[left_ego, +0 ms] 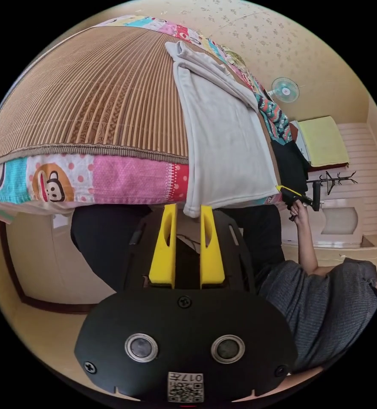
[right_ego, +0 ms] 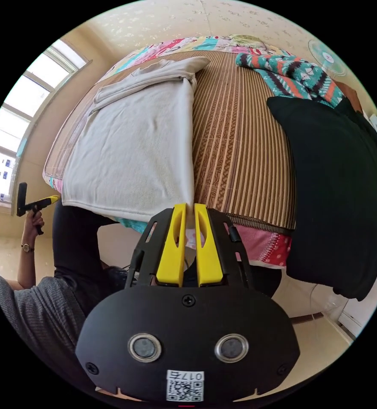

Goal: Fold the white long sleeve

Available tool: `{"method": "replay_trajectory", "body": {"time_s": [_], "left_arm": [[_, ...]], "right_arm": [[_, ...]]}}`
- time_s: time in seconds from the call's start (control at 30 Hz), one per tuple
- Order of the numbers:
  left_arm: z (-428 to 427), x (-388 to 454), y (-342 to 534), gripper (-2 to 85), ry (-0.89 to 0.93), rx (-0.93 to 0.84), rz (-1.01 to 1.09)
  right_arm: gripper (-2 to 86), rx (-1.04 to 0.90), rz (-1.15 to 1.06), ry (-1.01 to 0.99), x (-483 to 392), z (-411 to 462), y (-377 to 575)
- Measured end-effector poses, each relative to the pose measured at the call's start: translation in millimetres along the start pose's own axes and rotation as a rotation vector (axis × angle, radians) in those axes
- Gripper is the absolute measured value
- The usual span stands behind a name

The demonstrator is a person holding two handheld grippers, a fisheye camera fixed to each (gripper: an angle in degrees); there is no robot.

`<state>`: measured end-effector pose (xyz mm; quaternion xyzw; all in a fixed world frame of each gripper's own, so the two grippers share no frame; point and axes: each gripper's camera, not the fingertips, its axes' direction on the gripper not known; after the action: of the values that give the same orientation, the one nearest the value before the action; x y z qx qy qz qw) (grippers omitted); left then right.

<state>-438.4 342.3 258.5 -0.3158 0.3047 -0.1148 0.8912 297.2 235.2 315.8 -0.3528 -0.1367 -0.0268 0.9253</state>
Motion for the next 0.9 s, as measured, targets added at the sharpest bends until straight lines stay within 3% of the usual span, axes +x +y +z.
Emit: {"method": "replay_trajectory", "body": {"time_s": [0.1,0.23,0.43,0.67,0.9], "left_arm": [[4,3,-2,11.9,0.065,0.028,0.054],[41,11,-12,13.4,-0.043,-0.147,0.114],[48,17,3,6.2,-0.053,-0.192,0.187],[-11,-10,29,5.8,0.224,-0.059,0.177],[-43,-31,45,5.7,0.398,0.046,0.156]], "right_arm": [[5.0,0.026,0.027,-0.042,21,-14,5],[6.4,0.023,0.045,-0.091,47,-26,10],[7.0,0.015,0.06,-0.15,77,-42,25],[8.8,-0.006,0.122,-0.443,132,-39,33],[7.1,-0.104,0.142,-0.413,145,-20,37]]}}
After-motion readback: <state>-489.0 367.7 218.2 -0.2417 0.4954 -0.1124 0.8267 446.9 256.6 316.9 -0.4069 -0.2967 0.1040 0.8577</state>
